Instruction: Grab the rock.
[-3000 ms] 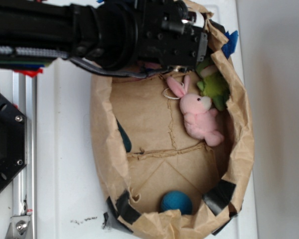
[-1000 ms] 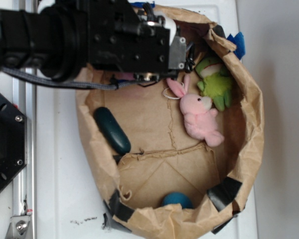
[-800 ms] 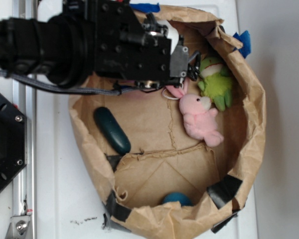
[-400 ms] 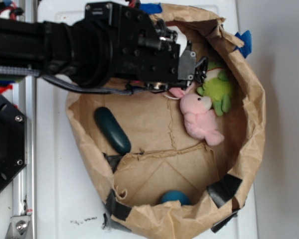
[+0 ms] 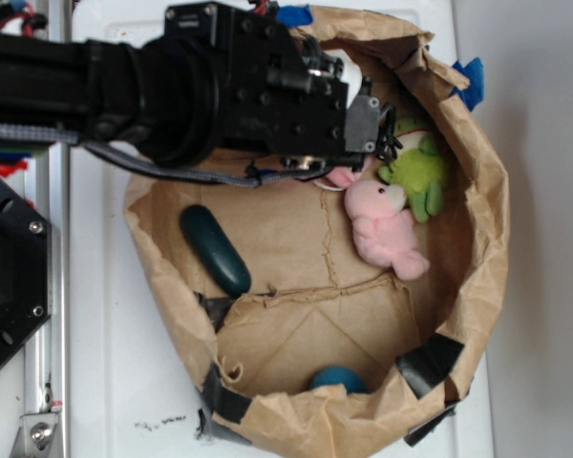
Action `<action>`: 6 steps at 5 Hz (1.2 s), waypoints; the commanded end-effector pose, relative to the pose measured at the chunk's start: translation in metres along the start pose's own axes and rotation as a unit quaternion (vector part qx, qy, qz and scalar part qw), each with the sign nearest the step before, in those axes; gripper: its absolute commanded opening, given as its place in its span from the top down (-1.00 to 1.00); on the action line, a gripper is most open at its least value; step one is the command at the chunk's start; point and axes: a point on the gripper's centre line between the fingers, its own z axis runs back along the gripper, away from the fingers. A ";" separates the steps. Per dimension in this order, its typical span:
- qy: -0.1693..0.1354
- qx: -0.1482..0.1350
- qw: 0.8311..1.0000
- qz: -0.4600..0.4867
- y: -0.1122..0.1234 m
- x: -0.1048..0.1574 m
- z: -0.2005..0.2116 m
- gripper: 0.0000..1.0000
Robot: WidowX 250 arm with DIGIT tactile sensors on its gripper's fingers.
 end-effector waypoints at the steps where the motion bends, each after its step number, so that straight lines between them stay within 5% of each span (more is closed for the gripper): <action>1: -0.008 -0.007 1.000 0.013 0.012 0.010 0.012 1.00; 3: 0.002 -0.055 0.998 -0.017 -0.003 0.016 0.053 1.00; 4: 0.031 -0.104 0.987 -0.121 -0.016 0.025 0.086 1.00; 5: 0.076 -0.120 0.961 -0.239 -0.030 0.020 0.117 1.00; 6: 0.156 -0.153 0.913 -0.344 -0.040 0.009 0.150 1.00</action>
